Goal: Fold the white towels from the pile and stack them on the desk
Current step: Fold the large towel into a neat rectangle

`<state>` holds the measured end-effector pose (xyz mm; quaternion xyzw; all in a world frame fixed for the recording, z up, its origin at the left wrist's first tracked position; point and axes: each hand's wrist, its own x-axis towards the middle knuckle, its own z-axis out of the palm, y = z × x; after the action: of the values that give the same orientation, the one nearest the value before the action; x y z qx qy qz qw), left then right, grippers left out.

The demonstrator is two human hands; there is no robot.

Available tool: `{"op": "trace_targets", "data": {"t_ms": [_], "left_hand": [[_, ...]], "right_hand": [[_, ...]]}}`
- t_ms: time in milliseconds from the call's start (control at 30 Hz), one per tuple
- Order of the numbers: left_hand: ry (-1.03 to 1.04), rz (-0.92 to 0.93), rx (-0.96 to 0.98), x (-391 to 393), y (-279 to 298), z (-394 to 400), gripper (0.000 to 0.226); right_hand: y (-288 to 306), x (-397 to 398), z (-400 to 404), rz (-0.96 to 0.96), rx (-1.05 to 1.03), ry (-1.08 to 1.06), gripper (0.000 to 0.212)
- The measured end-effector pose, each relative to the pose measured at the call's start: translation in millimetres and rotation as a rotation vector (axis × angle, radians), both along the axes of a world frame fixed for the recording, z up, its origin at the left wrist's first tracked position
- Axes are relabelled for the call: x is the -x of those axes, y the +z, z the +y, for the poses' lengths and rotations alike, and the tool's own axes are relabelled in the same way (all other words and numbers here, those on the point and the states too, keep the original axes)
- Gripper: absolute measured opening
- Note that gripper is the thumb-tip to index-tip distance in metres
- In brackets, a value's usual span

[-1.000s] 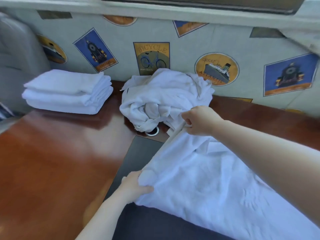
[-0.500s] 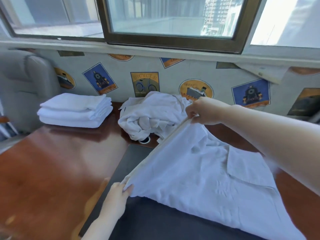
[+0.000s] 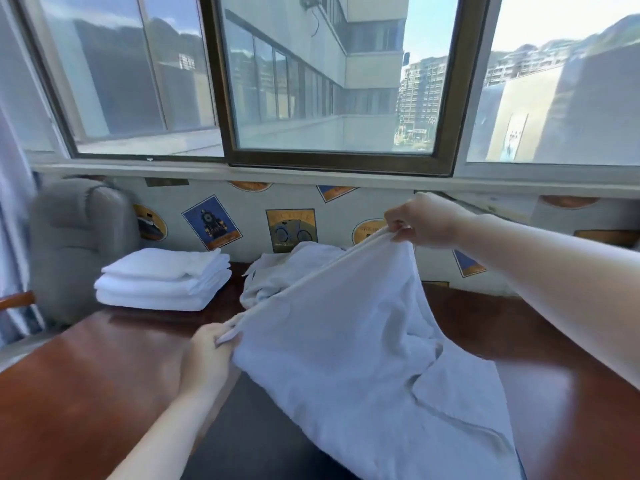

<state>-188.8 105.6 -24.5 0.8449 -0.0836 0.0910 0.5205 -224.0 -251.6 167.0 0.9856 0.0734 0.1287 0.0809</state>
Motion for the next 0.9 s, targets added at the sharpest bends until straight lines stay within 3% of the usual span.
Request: {"op": "trace_targets", "data": {"t_ms": [300,500,633,800,900], "left_hand": [[-0.24,-0.292,-0.474,-60.8,135.1,-4.6,0.033],[-0.234,-0.492,-0.49,-55.2,203.2,-22.1,0.038],[-0.183,-0.661,-0.549,-60.0,245.5,-29.5,0.011],[-0.187,-0.725,-0.654,-61.2,298.2,-30.7,0.015],[-0.239,-0.75,-0.931,-51.1,324.3,-28.9,0.024]], "right_hand": [[60.2,55.8,-43.7,-0.195,-0.151,-0.089,0.021],[101.3,84.0,-58.0,-0.265,-0.097,-0.068,0.023],[124.5,103.4,-64.6,-0.289,-0.028,-0.07,0.028],[146.7,124.8,-73.1,-0.324,-0.011,-0.109,0.029],[154.4,136.6,-77.5,-0.365,-0.067,-0.092,0.041]]}}
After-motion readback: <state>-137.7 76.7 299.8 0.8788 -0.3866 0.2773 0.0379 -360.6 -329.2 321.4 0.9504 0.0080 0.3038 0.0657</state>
